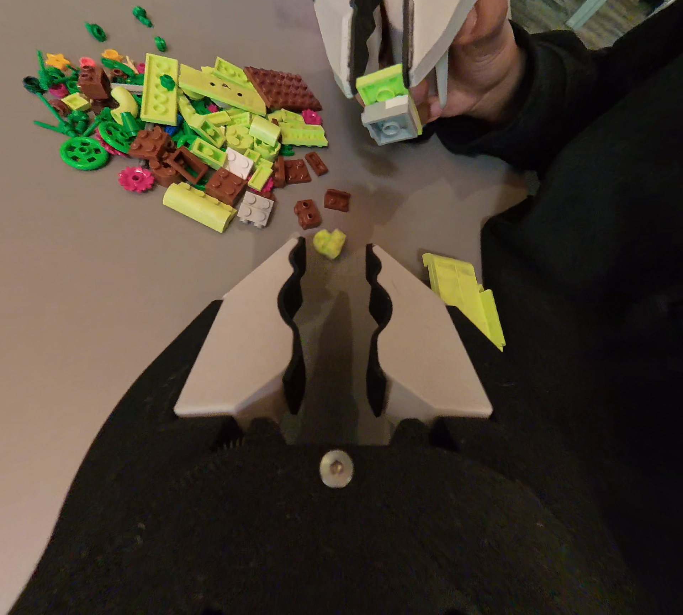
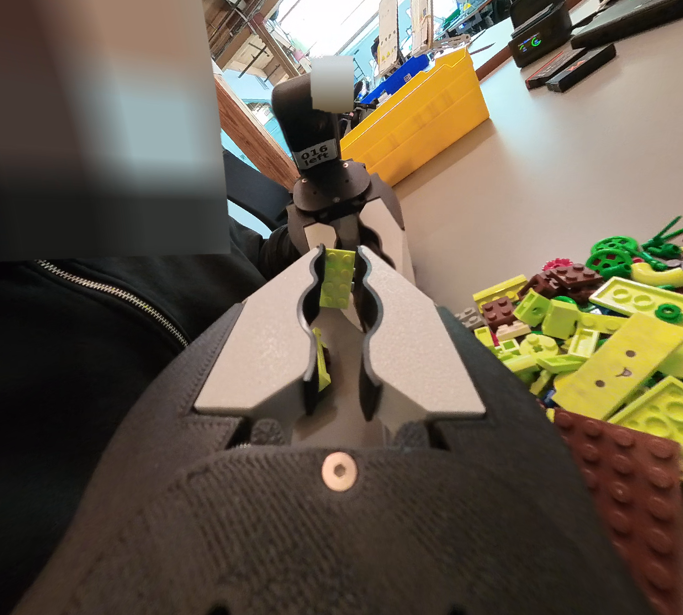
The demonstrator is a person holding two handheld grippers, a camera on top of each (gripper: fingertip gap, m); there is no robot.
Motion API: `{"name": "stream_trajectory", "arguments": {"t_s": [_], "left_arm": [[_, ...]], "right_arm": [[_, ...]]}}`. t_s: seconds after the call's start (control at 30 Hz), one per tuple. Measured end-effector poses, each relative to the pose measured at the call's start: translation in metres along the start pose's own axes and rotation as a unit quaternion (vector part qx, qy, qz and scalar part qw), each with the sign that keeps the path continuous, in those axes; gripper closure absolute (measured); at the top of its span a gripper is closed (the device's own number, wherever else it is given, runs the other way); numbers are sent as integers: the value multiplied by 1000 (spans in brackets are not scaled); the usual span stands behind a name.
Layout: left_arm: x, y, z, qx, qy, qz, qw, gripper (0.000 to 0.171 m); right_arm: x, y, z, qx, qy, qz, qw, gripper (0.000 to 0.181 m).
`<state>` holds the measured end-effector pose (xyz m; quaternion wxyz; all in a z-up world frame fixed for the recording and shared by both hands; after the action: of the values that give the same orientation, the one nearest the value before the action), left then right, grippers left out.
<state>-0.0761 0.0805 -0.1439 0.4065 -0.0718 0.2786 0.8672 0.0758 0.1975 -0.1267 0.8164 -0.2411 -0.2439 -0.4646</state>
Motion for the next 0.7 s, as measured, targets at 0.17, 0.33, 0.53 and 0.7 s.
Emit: {"name": "stream_trajectory", "arguments": {"t_s": [0.17,0.33,0.53,0.7], "left_arm": [[-3,7,10,-129,94,-101,982,130],[1,8,10,-200,169,-164,951,139],[-2,11,12,-208,150,-161,953,157],[-2,14,16,-206,128,-137,960,157]], "right_arm": [[2,-3,-1,-3,-3,10,1000,167],[6,-12,-6,7,3,20,1000,167],[7,-13,-6,11,6,21,1000,167],[7,-7,-4,11,4,15,1000,168]]}}
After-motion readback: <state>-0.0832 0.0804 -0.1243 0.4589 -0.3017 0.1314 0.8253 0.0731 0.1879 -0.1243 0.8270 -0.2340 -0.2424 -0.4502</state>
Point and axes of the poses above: each gripper's, where its closed fingertips meet, y back along the fingers, z out of its top, x = y × z across the jaws, the point moved 10 cm from there along y, back along the fingers, and after that the axes turned 8 degrees about -x, right-handed, at the moved point
